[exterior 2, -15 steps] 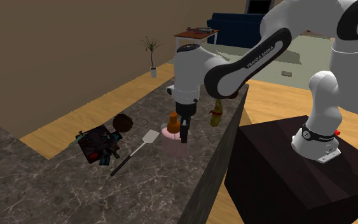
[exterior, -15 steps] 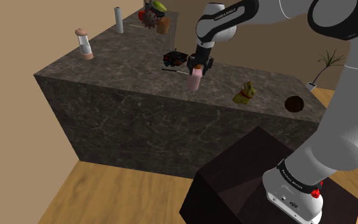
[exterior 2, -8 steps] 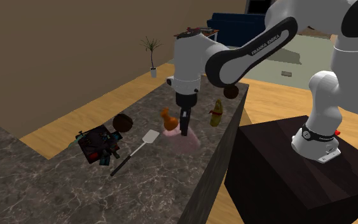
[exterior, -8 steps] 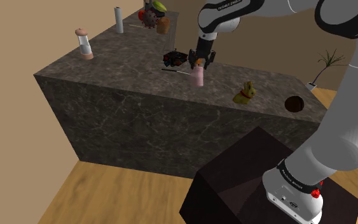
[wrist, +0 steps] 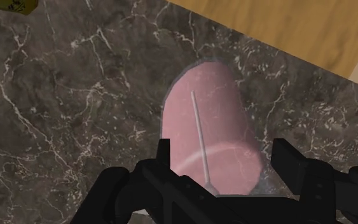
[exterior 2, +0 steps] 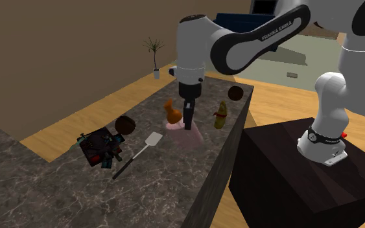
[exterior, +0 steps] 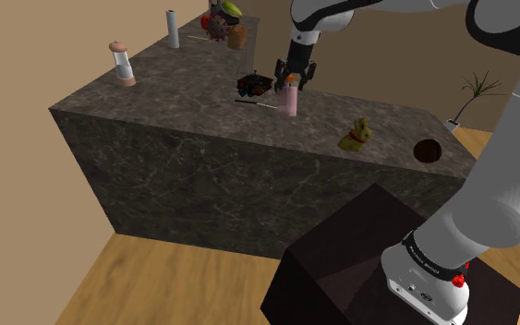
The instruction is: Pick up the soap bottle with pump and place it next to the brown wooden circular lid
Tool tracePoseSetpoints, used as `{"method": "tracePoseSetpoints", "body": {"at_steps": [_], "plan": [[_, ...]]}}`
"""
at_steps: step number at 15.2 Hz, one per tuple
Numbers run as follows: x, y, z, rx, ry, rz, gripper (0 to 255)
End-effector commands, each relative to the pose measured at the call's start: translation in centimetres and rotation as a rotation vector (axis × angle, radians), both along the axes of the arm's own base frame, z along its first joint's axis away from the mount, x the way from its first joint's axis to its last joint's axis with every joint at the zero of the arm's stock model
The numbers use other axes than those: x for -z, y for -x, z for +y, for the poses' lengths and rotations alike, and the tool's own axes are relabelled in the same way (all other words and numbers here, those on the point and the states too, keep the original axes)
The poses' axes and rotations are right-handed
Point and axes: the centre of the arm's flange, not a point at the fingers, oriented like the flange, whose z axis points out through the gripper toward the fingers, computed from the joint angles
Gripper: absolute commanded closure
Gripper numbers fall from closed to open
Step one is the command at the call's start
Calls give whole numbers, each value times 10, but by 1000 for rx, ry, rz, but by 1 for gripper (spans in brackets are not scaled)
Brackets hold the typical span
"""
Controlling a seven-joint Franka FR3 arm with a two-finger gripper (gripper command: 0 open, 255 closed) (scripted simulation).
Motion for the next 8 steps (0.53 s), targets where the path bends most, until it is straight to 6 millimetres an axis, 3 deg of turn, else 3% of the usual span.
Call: {"method": "tracePoseSetpoints", "body": {"at_steps": [1, 8], "plan": [[-11, 1, -1, 0, 0, 0, 255], [-48, 1, -1, 0, 0, 0, 255]]}}
